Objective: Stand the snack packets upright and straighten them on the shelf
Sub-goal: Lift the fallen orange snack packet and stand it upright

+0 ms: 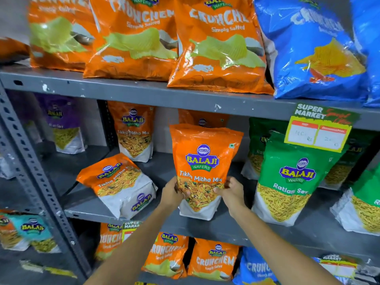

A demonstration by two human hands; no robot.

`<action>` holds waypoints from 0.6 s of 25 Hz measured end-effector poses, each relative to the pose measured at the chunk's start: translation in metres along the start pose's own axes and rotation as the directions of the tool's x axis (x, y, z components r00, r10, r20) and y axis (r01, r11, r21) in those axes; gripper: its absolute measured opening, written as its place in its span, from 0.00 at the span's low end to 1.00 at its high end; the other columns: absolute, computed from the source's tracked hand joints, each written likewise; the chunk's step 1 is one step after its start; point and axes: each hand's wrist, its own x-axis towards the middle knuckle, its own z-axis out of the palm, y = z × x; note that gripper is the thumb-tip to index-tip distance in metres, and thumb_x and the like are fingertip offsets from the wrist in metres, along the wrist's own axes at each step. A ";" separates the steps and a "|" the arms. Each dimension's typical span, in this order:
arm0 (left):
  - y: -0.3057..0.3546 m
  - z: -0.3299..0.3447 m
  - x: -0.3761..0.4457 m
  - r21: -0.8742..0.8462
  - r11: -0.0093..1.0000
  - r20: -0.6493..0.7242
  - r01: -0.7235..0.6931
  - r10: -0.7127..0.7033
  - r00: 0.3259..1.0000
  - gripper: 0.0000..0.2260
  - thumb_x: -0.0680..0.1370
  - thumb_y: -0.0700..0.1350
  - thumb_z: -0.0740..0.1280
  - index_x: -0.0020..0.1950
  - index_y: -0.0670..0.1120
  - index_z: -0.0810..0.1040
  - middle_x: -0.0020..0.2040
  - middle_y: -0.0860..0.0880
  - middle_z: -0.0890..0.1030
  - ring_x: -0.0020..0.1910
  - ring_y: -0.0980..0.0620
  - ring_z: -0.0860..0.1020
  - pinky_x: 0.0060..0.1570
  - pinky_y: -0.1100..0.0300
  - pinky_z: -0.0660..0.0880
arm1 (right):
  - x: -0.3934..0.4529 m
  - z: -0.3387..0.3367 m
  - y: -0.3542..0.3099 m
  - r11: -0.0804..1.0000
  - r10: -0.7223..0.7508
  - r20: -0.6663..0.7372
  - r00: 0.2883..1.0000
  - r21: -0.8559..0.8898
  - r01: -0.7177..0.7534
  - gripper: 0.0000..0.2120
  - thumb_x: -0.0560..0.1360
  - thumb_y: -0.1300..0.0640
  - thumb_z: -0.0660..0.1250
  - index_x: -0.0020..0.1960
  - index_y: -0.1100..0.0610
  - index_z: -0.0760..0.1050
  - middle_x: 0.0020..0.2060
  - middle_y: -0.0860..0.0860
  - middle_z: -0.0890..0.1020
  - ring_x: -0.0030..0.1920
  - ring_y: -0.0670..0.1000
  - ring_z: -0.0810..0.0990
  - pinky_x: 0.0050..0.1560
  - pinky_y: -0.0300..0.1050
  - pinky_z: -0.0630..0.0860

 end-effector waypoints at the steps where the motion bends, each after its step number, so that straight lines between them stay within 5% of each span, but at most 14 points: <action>1: -0.003 0.002 0.001 -0.003 1.000 -0.003 0.012 -0.012 1.000 0.19 0.71 0.34 0.70 0.60 0.40 0.72 0.58 0.43 0.79 0.60 0.41 0.75 0.61 0.44 0.73 | 0.001 0.000 0.002 1.000 -0.018 0.008 1.000 -0.014 0.018 0.16 0.67 0.71 0.71 0.52 0.62 0.73 0.53 0.61 0.81 0.52 0.57 0.79 0.55 0.54 0.76; 5: -0.003 0.001 0.002 0.034 0.994 -0.017 0.106 -0.106 0.994 0.21 0.70 0.37 0.72 0.60 0.39 0.70 0.56 0.43 0.78 0.55 0.46 0.76 0.54 0.51 0.74 | -0.002 0.002 0.002 0.985 -0.085 0.017 0.996 -0.146 0.086 0.16 0.68 0.67 0.71 0.54 0.61 0.71 0.54 0.59 0.80 0.55 0.58 0.78 0.57 0.55 0.76; 8: 0.006 -0.007 -0.004 0.041 0.989 -0.069 0.142 -0.139 0.988 0.26 0.69 0.33 0.71 0.65 0.40 0.65 0.55 0.42 0.76 0.52 0.46 0.75 0.48 0.54 0.76 | -0.018 0.006 0.003 0.971 -0.197 -0.144 0.970 -0.169 0.172 0.20 0.66 0.68 0.71 0.56 0.60 0.70 0.54 0.58 0.78 0.55 0.57 0.76 0.52 0.49 0.74; 11: 0.017 -0.025 -0.015 0.069 0.987 -0.246 0.148 -0.127 0.961 0.23 0.72 0.31 0.67 0.65 0.39 0.66 0.56 0.37 0.76 0.50 0.42 0.76 0.51 0.50 0.75 | -0.035 0.010 0.003 0.934 -0.332 -0.261 0.906 -0.224 0.278 0.15 0.66 0.69 0.69 0.50 0.61 0.70 0.49 0.58 0.77 0.48 0.56 0.76 0.42 0.44 0.69; 15: 0.020 -0.061 -0.041 0.093 0.984 -0.457 0.152 -0.093 0.885 0.17 0.72 0.31 0.63 0.61 0.37 0.71 0.48 0.38 0.78 0.44 0.42 0.77 0.39 0.56 0.73 | -0.053 0.021 0.001 0.887 -0.434 -0.168 0.885 -0.250 0.387 0.09 0.69 0.67 0.68 0.46 0.61 0.70 0.46 0.58 0.78 0.45 0.54 0.77 0.37 0.38 0.68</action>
